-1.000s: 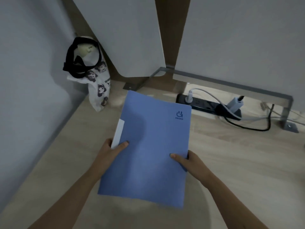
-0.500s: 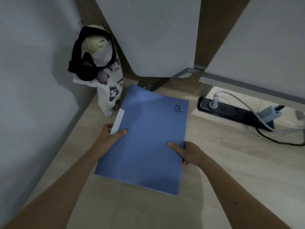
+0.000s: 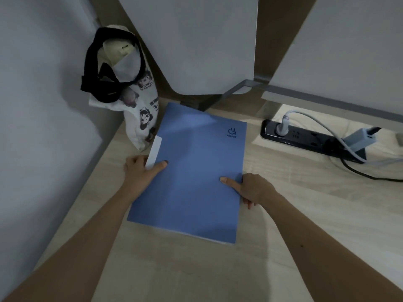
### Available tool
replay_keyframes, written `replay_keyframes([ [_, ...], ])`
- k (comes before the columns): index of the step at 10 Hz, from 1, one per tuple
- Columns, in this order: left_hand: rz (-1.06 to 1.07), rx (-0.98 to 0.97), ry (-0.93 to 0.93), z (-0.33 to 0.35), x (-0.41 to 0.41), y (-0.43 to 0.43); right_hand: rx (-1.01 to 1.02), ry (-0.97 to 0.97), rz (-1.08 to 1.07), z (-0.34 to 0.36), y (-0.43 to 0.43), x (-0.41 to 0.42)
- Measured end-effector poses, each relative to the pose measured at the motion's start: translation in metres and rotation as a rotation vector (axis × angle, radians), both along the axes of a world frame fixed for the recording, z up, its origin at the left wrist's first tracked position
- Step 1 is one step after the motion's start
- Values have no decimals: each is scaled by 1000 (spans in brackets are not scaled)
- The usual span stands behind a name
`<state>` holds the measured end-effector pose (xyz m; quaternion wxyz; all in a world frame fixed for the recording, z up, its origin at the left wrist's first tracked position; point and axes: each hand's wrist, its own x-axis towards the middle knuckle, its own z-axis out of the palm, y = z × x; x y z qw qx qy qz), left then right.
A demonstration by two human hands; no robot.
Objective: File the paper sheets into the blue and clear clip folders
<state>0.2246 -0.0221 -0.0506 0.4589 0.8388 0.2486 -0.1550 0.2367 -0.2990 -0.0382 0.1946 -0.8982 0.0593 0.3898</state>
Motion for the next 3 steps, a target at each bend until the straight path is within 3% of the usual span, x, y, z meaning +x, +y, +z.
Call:
replay_keyframes([
  [1, -45, 162, -24, 11, -1, -8, -12, -3, -13, 3, 4, -5],
  [3, 30, 230, -147, 30, -16, -26, 115, -89, -151, 22, -28, -22],
])
